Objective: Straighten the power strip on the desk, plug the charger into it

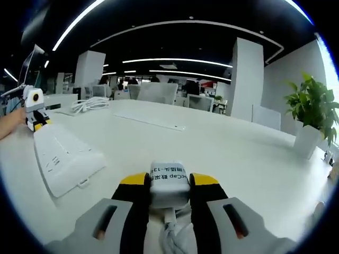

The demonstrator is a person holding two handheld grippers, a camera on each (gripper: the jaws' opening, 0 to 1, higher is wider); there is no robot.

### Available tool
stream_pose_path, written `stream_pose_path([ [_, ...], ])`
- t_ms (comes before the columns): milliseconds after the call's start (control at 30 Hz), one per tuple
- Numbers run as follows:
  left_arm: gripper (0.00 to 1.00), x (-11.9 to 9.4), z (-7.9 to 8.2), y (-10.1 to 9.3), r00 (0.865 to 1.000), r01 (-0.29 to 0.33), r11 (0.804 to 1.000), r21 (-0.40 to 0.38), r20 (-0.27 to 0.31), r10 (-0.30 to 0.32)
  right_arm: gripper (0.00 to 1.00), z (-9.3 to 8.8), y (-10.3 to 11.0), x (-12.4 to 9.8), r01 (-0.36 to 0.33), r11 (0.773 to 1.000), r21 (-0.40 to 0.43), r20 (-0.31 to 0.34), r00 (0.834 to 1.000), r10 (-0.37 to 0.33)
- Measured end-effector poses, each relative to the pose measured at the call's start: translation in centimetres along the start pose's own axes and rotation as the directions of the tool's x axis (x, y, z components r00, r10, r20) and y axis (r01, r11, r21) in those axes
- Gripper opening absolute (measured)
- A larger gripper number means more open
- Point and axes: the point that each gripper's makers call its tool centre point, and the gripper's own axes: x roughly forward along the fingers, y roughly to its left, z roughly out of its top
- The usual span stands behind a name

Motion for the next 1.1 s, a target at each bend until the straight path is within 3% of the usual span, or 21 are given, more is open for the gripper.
stream_pose_path([
  [367, 0.15, 0.0, 0.0, -0.1, 1.000, -0.001, 1.000, 0.000, 0.000, 0.001, 0.28, 0.1, -0.2, 0.0, -0.014, 1.000, 0.025, -0.002, 1.000, 0.014],
  [433, 0.15, 0.0, 0.0, -0.1, 1.000, -0.001, 1.000, 0.000, 0.000, 0.001, 0.28, 0.2, -0.4, -0.1, -0.007, 0.999, 0.051, 0.002, 1.000, 0.007],
  [600, 0.15, 0.0, 0.0, 0.0, 1.000, -0.001, 1.000, 0.000, 0.000, 0.001, 0.28, 0.7, 0.1, -0.3, -0.050, 0.976, 0.214, 0.007, 0.999, 0.050],
  [1100, 0.15, -0.1, 0.0, 0.0, 1.000, 0.001, 1.000, 0.003, 0.002, -0.001, 0.28, 1.5, -0.8, -0.6, -0.056, 0.946, 0.320, 0.028, 0.998, 0.050],
])
